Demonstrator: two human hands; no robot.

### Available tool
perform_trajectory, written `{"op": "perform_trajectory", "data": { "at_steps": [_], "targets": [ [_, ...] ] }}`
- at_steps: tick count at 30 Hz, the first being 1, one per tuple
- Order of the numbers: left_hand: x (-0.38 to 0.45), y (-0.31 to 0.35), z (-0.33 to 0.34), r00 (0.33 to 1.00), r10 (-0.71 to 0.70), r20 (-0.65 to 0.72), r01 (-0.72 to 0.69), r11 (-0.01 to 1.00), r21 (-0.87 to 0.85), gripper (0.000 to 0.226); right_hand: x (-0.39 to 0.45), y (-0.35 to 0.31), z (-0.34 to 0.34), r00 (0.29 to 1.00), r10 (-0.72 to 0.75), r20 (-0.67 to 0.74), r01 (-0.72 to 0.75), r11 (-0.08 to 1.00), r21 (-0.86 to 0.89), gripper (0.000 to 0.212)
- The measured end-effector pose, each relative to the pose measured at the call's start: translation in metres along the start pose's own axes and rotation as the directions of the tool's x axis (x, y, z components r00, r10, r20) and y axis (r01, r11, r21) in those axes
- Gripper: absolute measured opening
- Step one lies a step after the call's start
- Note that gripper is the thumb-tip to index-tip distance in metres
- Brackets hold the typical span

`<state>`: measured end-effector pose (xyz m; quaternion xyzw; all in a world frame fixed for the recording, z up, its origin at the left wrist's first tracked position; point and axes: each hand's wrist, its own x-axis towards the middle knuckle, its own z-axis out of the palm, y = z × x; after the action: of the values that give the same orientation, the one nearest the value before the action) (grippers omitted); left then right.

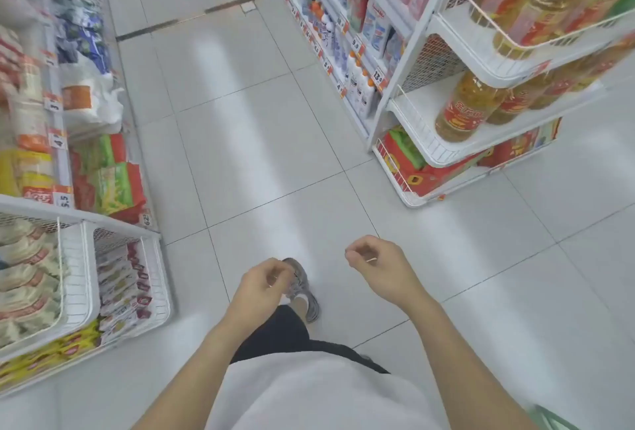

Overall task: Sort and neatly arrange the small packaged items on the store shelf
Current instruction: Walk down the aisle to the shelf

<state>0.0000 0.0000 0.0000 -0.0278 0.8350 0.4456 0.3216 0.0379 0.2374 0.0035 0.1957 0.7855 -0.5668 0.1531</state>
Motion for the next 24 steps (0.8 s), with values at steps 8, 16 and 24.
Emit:
{"op": "perform_trajectory", "data": {
  "at_steps": [8,16,24],
  "targets": [
    [0.133,0.018,-0.091,0.998,-0.062,-0.012,0.06,0.987,-0.149,0.016,0.155,-0.087,0.02,0.999,-0.009,-0.039,0.007,0.999,-0.049,0.008],
    [0.264,0.086,-0.199,0.995,-0.078,-0.059,0.066,0.979,-0.191,0.013,0.289,-0.172,0.017,0.997,0.044,-0.06,-0.046,0.999,-0.021,0.005],
    [0.442,0.149,-0.288,0.992,-0.113,-0.054,0.103,0.982,-0.157,0.012,0.474,-0.23,0.002,0.996,0.087,-0.01,-0.088,0.994,-0.071,0.006]
  ]
}}
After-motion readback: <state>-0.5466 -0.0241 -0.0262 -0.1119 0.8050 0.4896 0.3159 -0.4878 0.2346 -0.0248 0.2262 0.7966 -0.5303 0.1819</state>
